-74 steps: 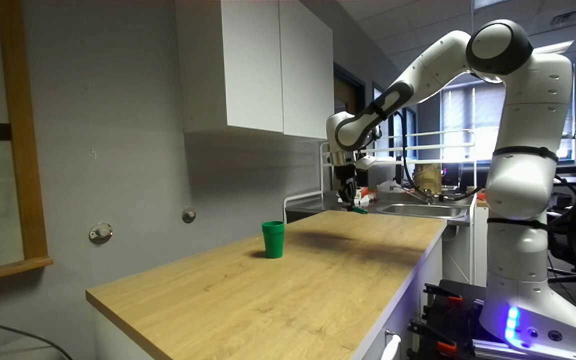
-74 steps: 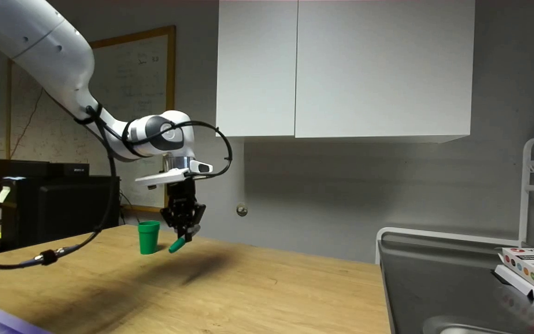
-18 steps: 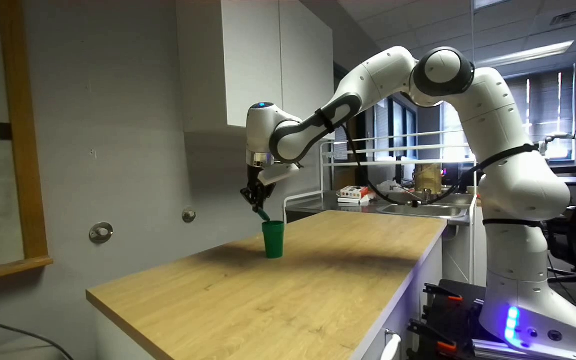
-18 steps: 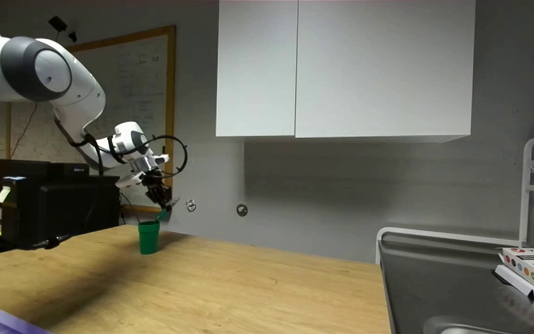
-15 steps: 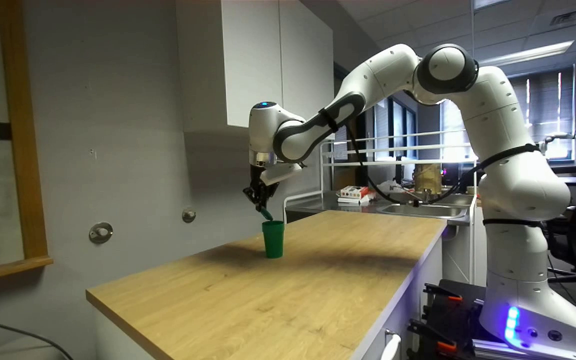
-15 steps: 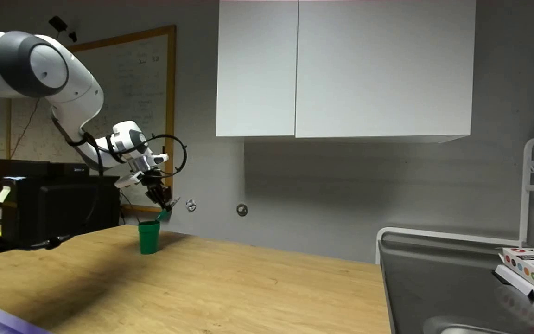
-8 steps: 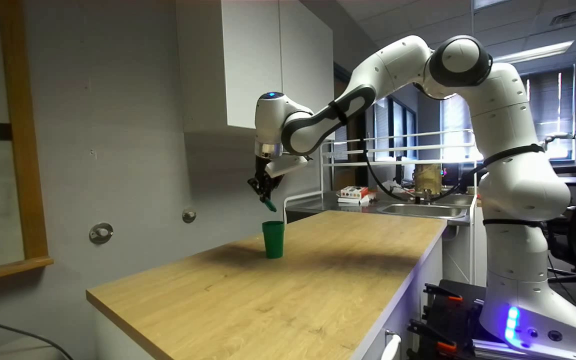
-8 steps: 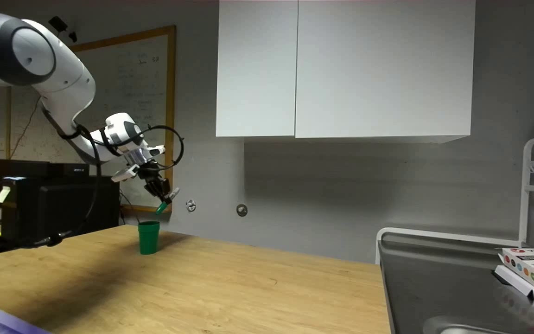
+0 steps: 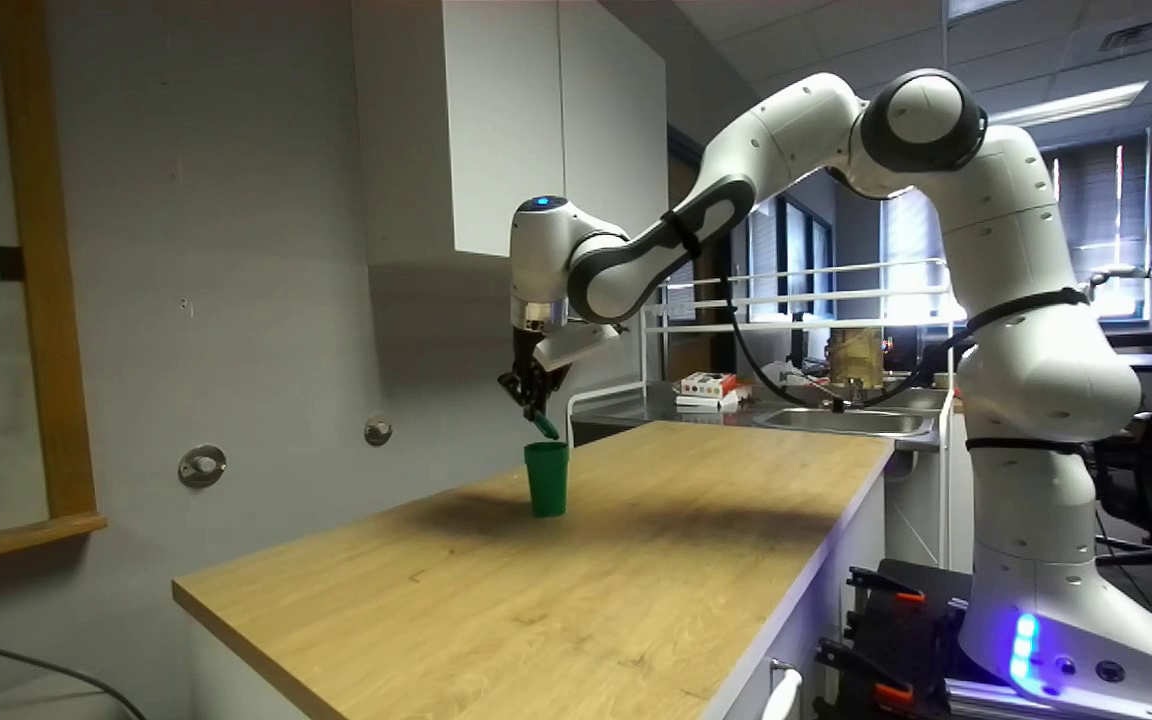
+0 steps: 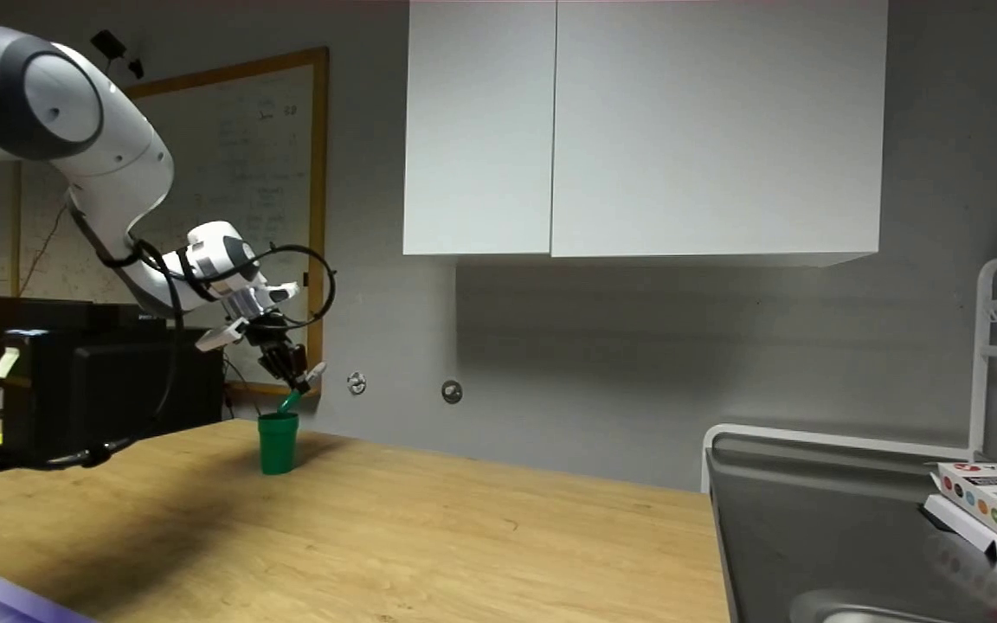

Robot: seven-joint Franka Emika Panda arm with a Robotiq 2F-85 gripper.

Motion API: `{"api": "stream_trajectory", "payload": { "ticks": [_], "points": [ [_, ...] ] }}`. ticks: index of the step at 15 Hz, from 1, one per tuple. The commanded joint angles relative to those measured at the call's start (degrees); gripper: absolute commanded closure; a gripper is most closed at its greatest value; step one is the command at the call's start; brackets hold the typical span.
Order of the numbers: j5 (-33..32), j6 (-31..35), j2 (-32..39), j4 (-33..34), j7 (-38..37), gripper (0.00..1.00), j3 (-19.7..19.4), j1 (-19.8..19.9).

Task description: Put the marker in the cup

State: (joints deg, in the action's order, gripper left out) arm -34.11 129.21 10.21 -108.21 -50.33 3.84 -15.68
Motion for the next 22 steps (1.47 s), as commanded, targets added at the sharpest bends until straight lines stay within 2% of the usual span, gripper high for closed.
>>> {"api": "stream_trajectory", "payload": {
  "ticks": [1, 5, 6, 7, 8, 15, 17, 22],
  "points": [
    [-1.01, -0.45, 1.35, -0.31, -1.88, 0.93, 0.94, -0.05],
    [-1.10, -0.83, 3.32, 0.20, -1.98, 0.92, 1.11, -0.75],
    [-1.10, -1.06, 3.68, 0.26, -1.93, 0.85, 1.12, -0.98],
    [-1.05, -1.22, 3.99, 0.31, -1.91, 0.56, 1.10, -1.18],
    [-0.89, -1.23, 3.96, 0.41, -1.18, 0.56, 0.85, -0.96],
    [-1.14, -1.14, 3.31, -0.06, -2.53, 0.05, 1.12, -1.91],
    [-0.85, -1.09, 2.73, -0.17, -1.86, 0.00, 1.02, -1.63],
    [0.42, -0.70, 1.63, -0.17, -0.67, 0.00, 0.99, -0.49]
  ]
}}
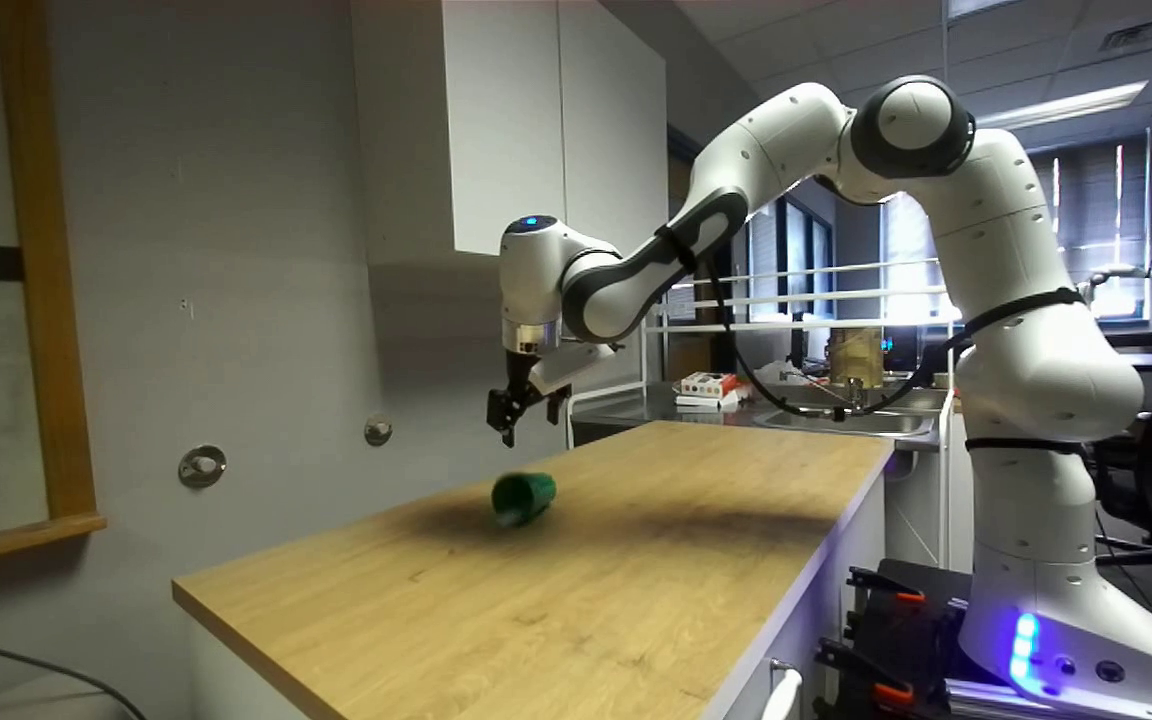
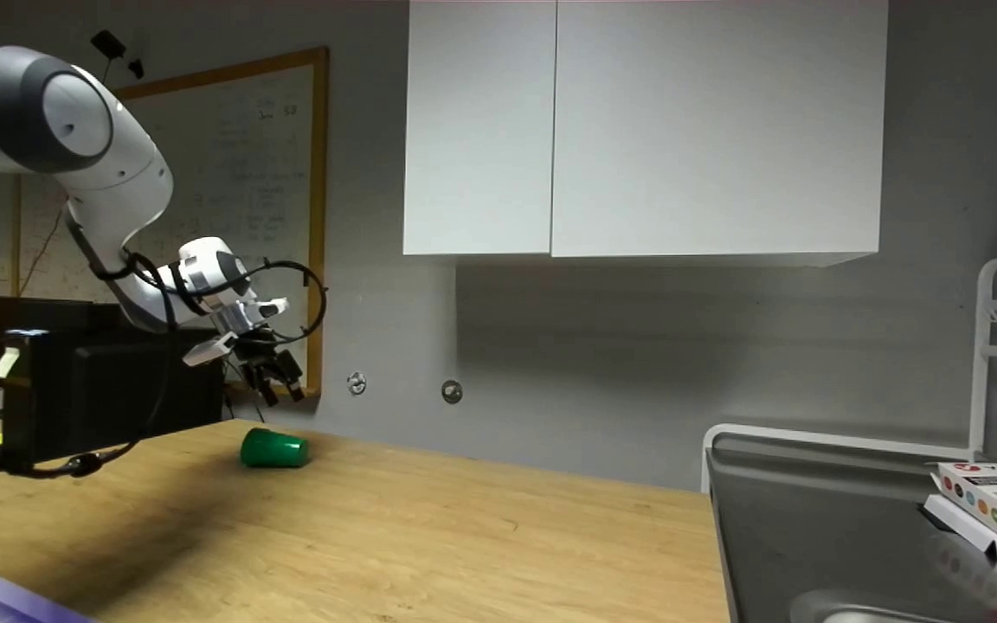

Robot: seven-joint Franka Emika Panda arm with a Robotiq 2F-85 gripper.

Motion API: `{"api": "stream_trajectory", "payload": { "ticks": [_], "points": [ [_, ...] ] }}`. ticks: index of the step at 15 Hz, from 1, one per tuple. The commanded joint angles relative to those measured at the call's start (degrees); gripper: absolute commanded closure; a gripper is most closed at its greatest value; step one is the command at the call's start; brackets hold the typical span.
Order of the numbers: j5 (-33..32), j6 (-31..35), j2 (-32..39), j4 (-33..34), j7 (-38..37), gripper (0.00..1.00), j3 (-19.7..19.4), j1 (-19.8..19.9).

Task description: Put the marker in the cup

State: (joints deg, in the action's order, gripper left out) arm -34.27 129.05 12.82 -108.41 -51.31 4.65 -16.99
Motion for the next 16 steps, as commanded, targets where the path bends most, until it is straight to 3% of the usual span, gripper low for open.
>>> {"api": "stream_trajectory", "payload": {
  "ticks": [1, 6, 12, 16],
  "points": [
    [0.90, -0.36, -1.22, -0.20, 0.24, 0.00, 0.32, 0.93],
    [4.58, -0.52, -2.98, -1.21, 3.68, 0.00, 0.79, 2.22],
    [19.83, -6.69, -8.73, -5.72, 22.92, 0.00, 1.45, 4.93],
    [22.65, -12.94, -16.75, -11.41, 33.44, 0.00, 1.12, 6.52]
  ]
}}
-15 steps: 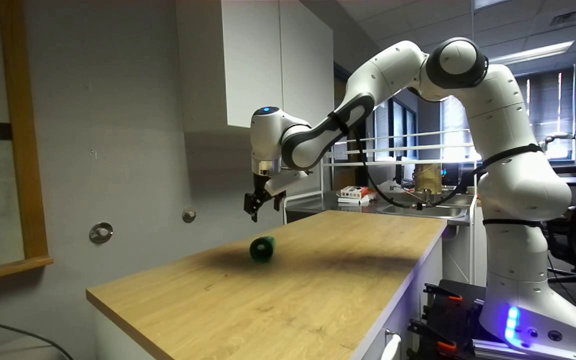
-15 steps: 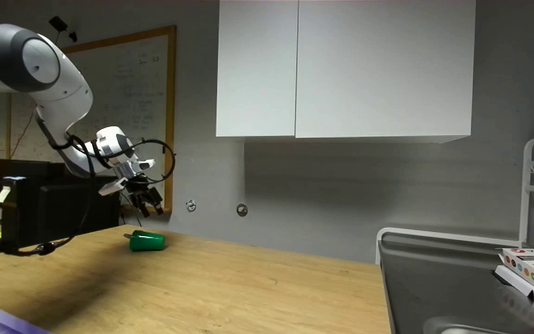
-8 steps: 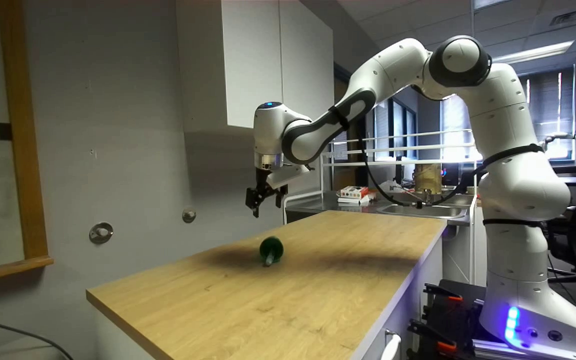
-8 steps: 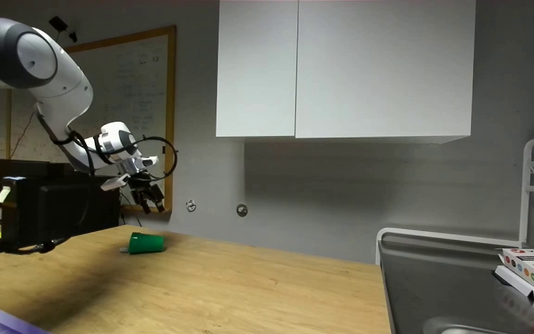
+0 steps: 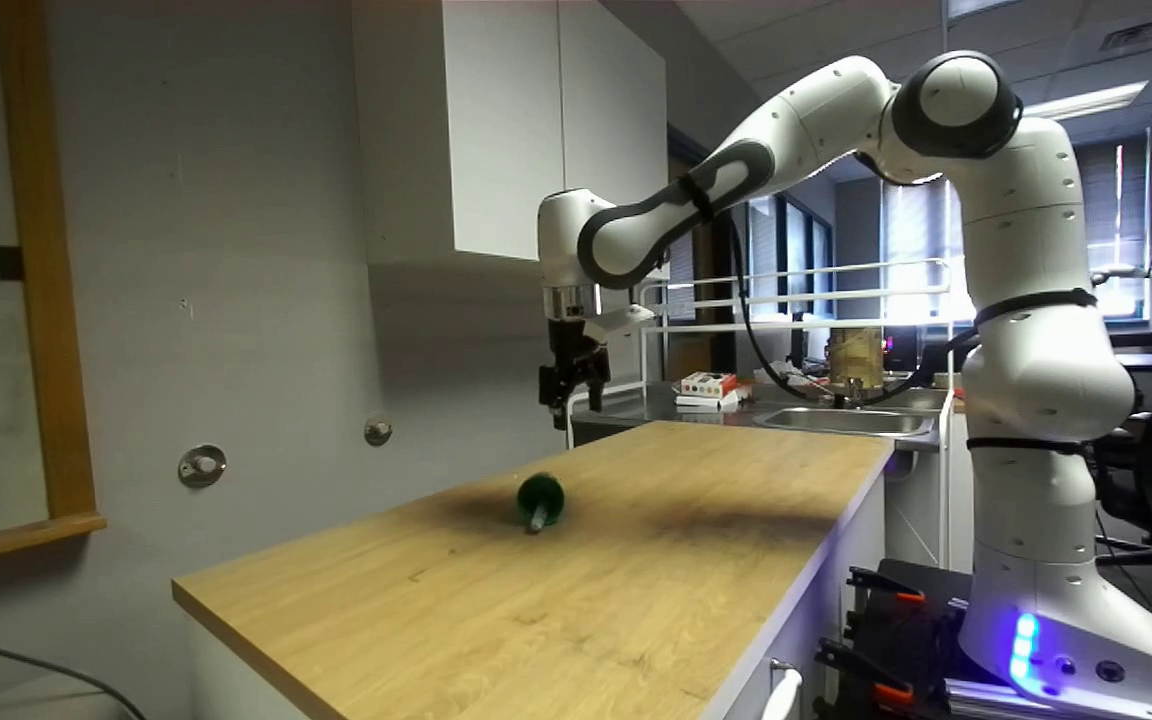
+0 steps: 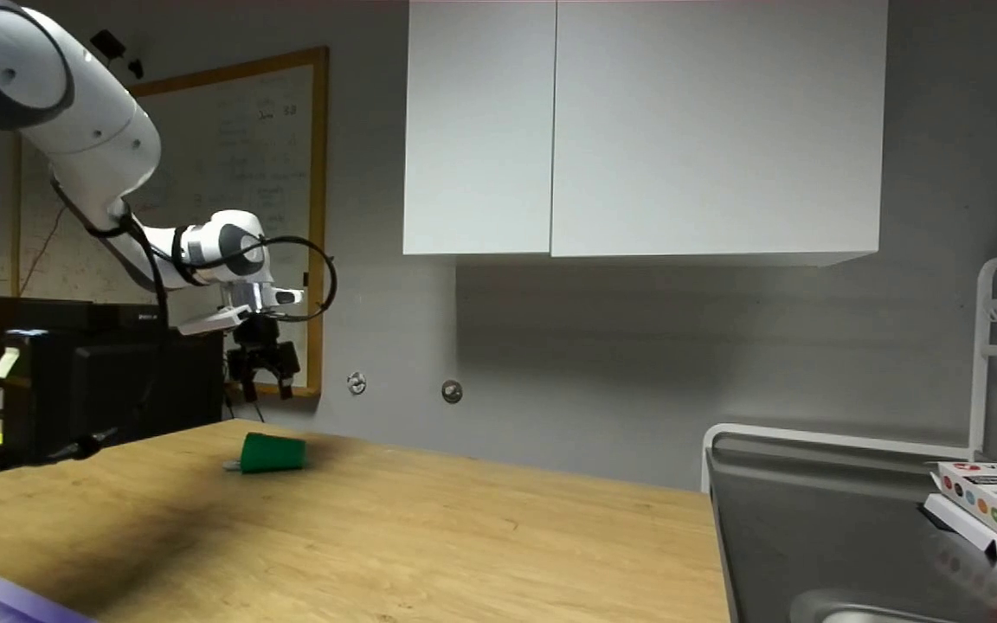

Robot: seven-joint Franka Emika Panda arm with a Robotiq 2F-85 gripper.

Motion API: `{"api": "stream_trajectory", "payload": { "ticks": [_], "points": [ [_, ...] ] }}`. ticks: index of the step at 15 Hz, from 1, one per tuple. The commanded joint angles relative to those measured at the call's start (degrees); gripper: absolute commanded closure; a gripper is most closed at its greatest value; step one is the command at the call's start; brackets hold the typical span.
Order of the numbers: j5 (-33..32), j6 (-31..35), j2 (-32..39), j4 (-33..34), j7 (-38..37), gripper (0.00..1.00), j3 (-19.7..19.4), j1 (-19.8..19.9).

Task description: Put the marker in the cup

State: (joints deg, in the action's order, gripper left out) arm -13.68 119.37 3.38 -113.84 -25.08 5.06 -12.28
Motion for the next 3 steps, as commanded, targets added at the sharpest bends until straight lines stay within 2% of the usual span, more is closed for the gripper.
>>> {"api": "stream_trajectory", "payload": {
  "ticks": [1, 3],
  "points": [
    [2.01, -4.61, -9.38, -7.32, 9.33, 0.00, 0.68, 2.21],
    [1.93, -6.19, -13.74, -10.53, 13.88, 0.00, 0.55, 3.05]
  ]
}}
